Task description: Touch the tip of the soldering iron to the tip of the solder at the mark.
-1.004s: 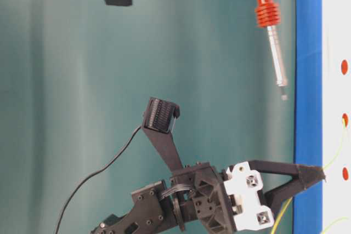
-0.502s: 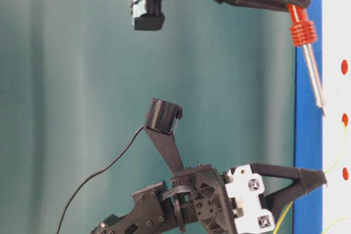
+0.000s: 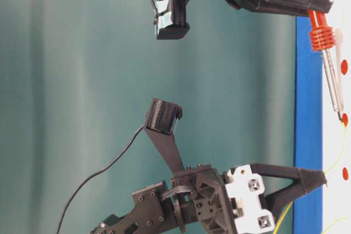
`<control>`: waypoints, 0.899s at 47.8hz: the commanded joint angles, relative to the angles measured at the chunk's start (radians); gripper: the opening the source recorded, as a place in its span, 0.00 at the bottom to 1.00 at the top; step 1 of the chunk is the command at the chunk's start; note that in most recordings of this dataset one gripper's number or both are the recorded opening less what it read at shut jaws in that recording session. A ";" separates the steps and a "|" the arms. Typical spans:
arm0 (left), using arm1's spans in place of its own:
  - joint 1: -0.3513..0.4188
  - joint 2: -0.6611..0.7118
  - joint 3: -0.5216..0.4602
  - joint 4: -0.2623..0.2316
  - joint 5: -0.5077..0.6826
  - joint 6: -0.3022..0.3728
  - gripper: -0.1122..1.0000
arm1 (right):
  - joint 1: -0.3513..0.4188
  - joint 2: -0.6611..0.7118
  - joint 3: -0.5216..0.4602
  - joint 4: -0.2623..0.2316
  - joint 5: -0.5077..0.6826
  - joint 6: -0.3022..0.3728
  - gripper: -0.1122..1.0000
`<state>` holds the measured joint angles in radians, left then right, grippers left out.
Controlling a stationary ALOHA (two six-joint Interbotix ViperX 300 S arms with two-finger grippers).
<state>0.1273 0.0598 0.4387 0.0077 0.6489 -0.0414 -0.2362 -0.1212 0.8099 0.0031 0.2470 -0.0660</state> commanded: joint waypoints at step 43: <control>-0.002 -0.014 -0.025 0.003 0.000 0.002 0.12 | 0.000 -0.009 -0.040 -0.002 0.052 0.000 0.16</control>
<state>0.1273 0.0583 0.4403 0.0077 0.6504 -0.0414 -0.2362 -0.1212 0.7931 0.0031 0.2945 -0.0644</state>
